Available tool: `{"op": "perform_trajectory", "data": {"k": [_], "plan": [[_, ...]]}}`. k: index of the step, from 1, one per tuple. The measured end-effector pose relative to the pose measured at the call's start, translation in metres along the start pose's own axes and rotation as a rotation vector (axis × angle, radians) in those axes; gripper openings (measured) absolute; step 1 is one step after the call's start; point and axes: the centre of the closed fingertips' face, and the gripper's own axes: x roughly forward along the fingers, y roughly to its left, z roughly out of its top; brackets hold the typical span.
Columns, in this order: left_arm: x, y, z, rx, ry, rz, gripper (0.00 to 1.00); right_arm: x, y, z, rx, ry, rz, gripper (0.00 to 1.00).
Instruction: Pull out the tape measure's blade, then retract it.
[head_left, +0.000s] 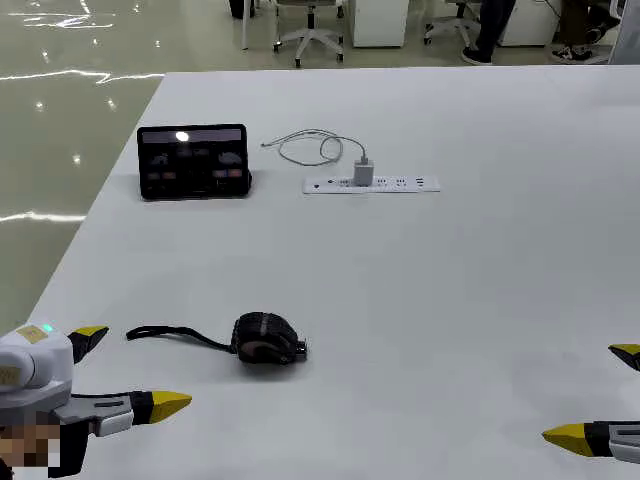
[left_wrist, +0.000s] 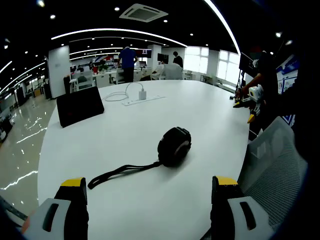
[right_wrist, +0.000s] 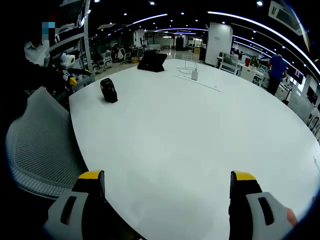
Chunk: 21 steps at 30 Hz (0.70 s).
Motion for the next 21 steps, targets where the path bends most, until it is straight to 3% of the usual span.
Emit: {"op": "perform_trajectory", "data": {"k": [21], "plan": [[0.0002,0.0022,0.0030,0.032,0.011,-0.021,1.00,-0.0021,-0.0011,0.0064,-0.037,-0.002,-0.012,1.00]]}}
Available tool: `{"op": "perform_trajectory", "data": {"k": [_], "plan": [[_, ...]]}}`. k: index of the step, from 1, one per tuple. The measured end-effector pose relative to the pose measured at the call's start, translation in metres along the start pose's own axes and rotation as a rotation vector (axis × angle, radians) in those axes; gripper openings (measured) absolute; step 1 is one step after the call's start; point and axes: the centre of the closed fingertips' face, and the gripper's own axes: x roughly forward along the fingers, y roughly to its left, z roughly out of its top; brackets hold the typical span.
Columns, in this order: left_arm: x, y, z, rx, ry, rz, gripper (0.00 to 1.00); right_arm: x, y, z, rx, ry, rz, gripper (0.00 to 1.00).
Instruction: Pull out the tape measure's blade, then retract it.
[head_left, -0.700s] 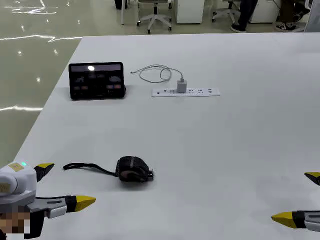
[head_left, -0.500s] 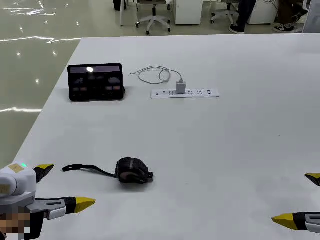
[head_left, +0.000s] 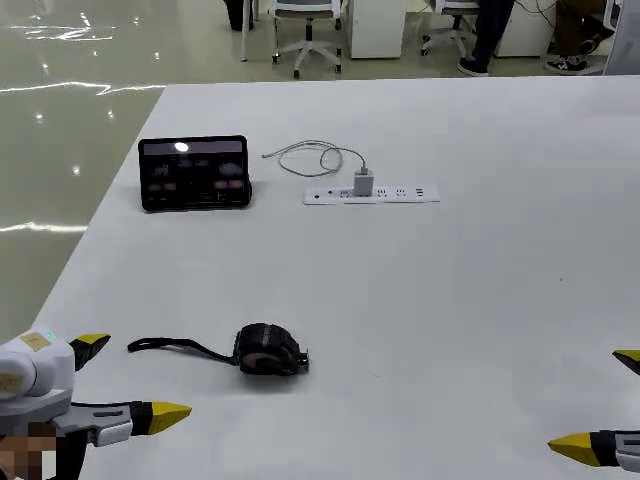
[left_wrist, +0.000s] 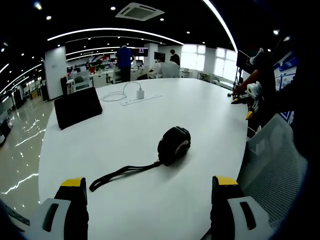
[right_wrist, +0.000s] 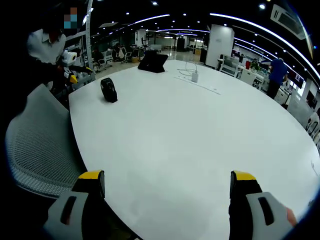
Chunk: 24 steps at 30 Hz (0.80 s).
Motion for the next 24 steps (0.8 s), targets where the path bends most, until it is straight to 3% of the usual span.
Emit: {"op": "perform_trajectory", "data": {"k": [11,16,18,24], "plan": [[0.012,-0.001,0.007,0.018,0.019,-0.030,1.00,0.004,-0.002,0.005,0.007,-0.010,0.017,1.00],[0.022,-0.001,0.014,0.108,0.041,-0.044,1.00,0.009,0.000,0.011,-0.007,-0.014,0.030,1.00],[0.026,-0.004,0.016,0.109,0.059,-0.078,1.00,0.013,0.001,0.016,-0.018,-0.023,0.042,1.00],[0.040,-0.010,0.026,0.212,0.116,-0.137,1.00,0.026,0.005,0.032,-0.040,-0.020,0.072,1.00]]}}
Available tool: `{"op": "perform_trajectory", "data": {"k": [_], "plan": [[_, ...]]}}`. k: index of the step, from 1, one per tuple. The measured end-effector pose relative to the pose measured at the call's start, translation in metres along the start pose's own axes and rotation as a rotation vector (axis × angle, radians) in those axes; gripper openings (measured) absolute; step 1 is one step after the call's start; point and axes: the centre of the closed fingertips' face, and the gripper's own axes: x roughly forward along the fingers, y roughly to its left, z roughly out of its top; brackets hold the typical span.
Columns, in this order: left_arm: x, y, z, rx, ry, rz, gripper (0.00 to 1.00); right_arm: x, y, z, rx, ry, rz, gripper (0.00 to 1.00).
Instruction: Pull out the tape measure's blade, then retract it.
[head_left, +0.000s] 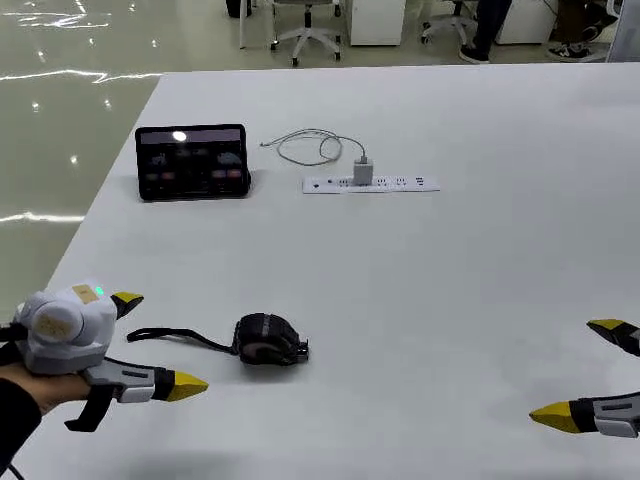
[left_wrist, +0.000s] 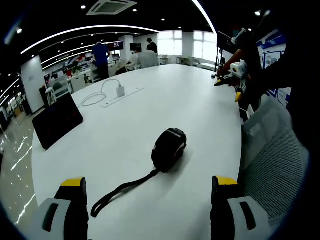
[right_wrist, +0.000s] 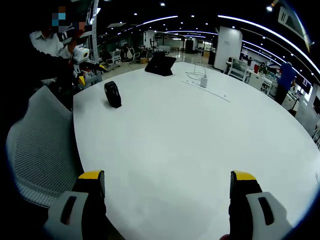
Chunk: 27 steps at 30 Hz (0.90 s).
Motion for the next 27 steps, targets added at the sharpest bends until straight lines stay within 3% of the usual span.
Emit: {"op": "perform_trajectory", "data": {"k": [11,14,18,27], "plan": [[0.036,-0.012,0.024,0.199,0.106,-0.148,0.97,0.038,0.016,0.037,-0.090,-0.025,0.078,1.00],[0.047,-0.018,0.024,0.223,0.138,-0.203,0.94,0.049,0.023,0.048,-0.127,-0.032,0.108,1.00],[0.065,-0.022,0.010,0.303,0.240,-0.262,0.92,0.069,0.038,0.053,-0.204,0.005,0.161,1.00],[0.092,-0.034,0.016,0.377,0.267,-0.321,0.91,0.099,0.058,0.082,-0.270,0.004,0.236,1.00]]}}
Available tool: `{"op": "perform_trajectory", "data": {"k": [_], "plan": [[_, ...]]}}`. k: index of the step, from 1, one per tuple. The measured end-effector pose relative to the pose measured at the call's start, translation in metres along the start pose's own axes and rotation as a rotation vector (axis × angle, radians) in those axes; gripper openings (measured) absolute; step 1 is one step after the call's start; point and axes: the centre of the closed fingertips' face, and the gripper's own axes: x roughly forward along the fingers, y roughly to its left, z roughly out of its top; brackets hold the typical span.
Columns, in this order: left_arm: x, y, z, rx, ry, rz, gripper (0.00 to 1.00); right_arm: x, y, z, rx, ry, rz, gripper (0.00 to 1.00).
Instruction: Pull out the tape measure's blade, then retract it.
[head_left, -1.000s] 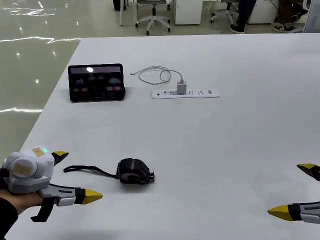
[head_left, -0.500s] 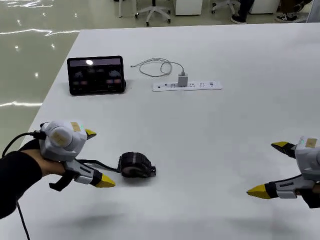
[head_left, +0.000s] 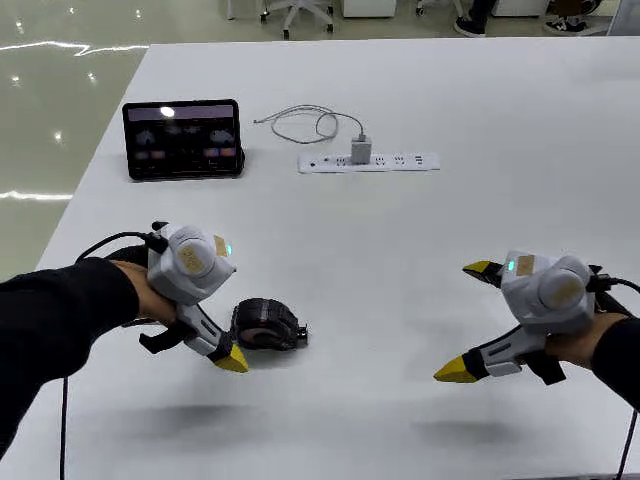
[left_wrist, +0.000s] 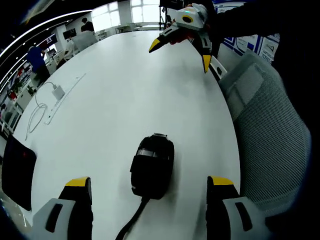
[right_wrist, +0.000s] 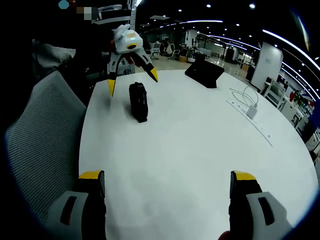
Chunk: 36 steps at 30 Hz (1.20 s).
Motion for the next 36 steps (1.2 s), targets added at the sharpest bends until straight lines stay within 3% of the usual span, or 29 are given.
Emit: {"op": "perform_trajectory", "data": {"k": [4,9,16,18,21,23,27,29,31,36], "plan": [[0.008,0.002,0.008,0.063,0.003,0.000,0.88,0.014,0.001,0.013,-0.025,-0.003,0.030,1.00],[0.016,-0.003,0.012,0.084,0.023,-0.034,0.81,0.034,0.003,0.024,-0.066,-0.008,0.063,1.00],[0.025,-0.010,0.012,0.120,0.049,-0.065,0.64,0.059,0.013,0.029,-0.058,0.019,0.104,1.00],[0.026,-0.011,0.009,0.124,0.065,-0.072,0.62,0.066,0.018,0.035,-0.045,0.007,0.114,0.98],[0.028,-0.008,0.008,0.145,0.080,-0.055,0.50,0.078,0.024,0.042,-0.042,-0.004,0.129,0.96],[0.028,-0.009,0.010,0.139,0.084,-0.060,0.46,0.085,0.029,0.050,-0.054,-0.035,0.156,0.92],[0.031,-0.010,0.012,0.157,0.088,-0.076,0.41,0.101,0.035,0.058,-0.072,-0.031,0.164,0.87],[0.032,-0.010,0.013,0.171,0.088,-0.078,0.39,0.108,0.040,0.063,-0.118,-0.046,0.182,0.80],[0.034,-0.008,0.013,0.177,0.092,-0.074,0.36,0.114,0.045,0.060,-0.160,-0.024,0.183,0.69],[0.036,-0.007,0.010,0.166,0.107,-0.062,0.34,0.124,0.050,0.066,-0.165,-0.015,0.205,0.60]]}}
